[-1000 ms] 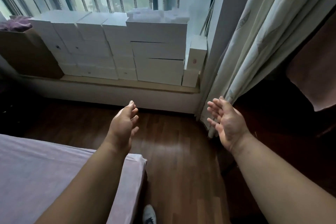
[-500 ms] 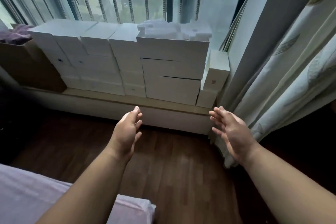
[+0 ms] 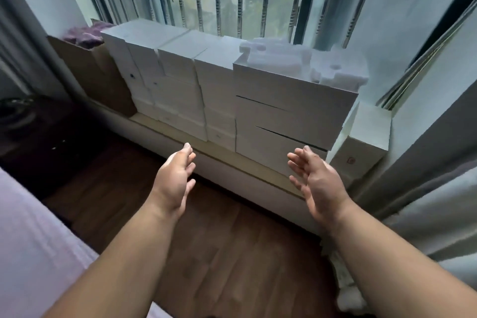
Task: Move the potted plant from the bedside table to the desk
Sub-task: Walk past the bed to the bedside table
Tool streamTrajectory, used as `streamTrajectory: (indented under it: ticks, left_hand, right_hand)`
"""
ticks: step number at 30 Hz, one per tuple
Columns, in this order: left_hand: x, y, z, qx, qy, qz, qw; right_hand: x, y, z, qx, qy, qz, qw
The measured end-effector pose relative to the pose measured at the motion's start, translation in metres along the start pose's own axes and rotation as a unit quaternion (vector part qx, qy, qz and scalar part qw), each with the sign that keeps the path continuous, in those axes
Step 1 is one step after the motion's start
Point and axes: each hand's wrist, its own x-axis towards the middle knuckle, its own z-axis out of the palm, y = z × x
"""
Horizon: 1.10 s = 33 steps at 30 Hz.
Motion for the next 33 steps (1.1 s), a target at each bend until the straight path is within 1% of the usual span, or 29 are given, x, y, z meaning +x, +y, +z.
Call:
streamTrajectory:
  ticks: [4,8,11,14,18,21,26,30,33]
  left_hand:
    - [0.013,0.010,-0.017,-0.008,0.054,0.016,0.998]
    - [0.024,0.018,-0.046,0.000,0.119,0.012,0.993]
    - [0.036,0.024,-0.077,-0.013,0.176,0.007,0.984]
    - [0.051,0.033,-0.109,-0.033,0.215,0.002,0.976]
    - [0.088,0.047,-0.165,-0.058,0.262,0.003,0.963]
    - [0.126,0.064,-0.209,-0.063,0.280,0.000,0.958]
    - [0.196,0.116,-0.285,-0.050,0.309,-0.011,0.950]
    - [0.245,0.161,-0.343,-0.032,0.327,-0.002,0.944]
    - [0.271,0.184,-0.380,-0.031,0.339,-0.002,0.940]
  right_hand:
    - [0.039,-0.007,0.037,-0.013,-0.053,0.014,0.998]
    - [0.071,-0.002,0.086,-0.037,-0.094,0.055,0.993]
    - [0.093,0.006,0.133,-0.054,-0.126,0.088,0.987]
    - [0.113,0.011,0.182,-0.072,-0.155,0.099,0.980]
    - [0.148,0.022,0.266,-0.102,-0.197,0.103,0.970]
    - [0.180,0.031,0.332,-0.119,-0.214,0.105,0.964]
    - [0.231,0.040,0.446,-0.127,-0.218,0.119,0.960]
    - [0.261,0.045,0.538,-0.110,-0.225,0.128,0.960]
    - [0.275,0.052,0.593,-0.099,-0.236,0.140,0.957]
